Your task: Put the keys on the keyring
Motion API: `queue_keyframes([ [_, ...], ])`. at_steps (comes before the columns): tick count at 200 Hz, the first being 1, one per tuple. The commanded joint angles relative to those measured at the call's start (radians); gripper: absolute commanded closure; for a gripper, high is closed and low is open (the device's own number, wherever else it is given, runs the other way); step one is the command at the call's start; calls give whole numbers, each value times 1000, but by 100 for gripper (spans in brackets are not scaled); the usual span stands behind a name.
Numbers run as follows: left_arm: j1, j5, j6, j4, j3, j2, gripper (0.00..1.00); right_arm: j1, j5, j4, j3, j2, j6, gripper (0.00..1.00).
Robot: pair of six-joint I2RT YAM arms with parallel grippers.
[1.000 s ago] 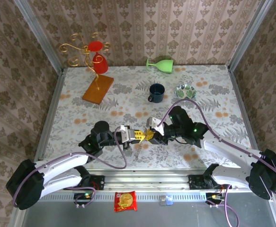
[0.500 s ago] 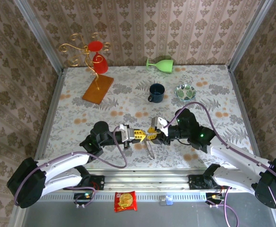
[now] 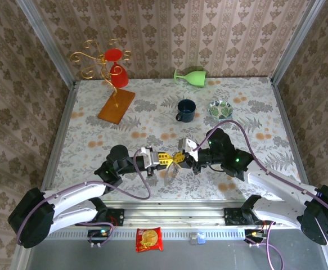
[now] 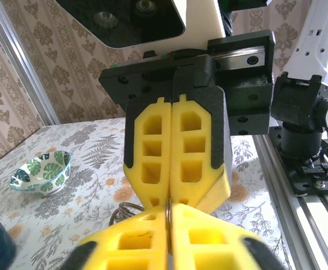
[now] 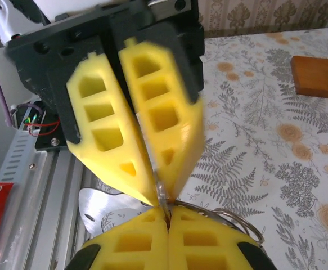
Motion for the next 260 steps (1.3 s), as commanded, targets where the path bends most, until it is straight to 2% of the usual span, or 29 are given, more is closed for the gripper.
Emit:
queue_keyframes([
  [1, -3, -40, 38, -70, 1, -50, 80, -3, 24, -85, 46, -8, -60, 100],
  [42, -3, -62, 132, -301, 69, -68, 75, 4, 68, -283, 146, 37, -183, 100],
  [117, -2, -55, 167, -372, 118, -38, 73, 70, 158, -487, 300, 127, -317, 100],
  [160, -2, -43, 175, -393, 133, -34, 80, 129, 226, -575, 366, 173, -369, 100],
  [174, -2, -35, 176, -393, 137, -32, 87, 137, 238, -592, 384, 187, -373, 100],
  [188, -2, -31, 176, -393, 139, -32, 95, 133, 228, -566, 374, 174, -345, 100],
  [198, -3, -28, 175, -387, 135, -35, 100, 118, 208, -516, 343, 148, -312, 92],
  [205, -3, -26, 171, -376, 129, -37, 100, 101, 188, -457, 312, 121, -286, 84],
  [225, 0, -17, 146, -299, 93, -48, 100, 41, 111, -328, 214, 49, -188, 72],
  [260, 1, -9, 107, -175, 41, -57, 100, 20, 73, -142, 69, -34, -61, 69],
])
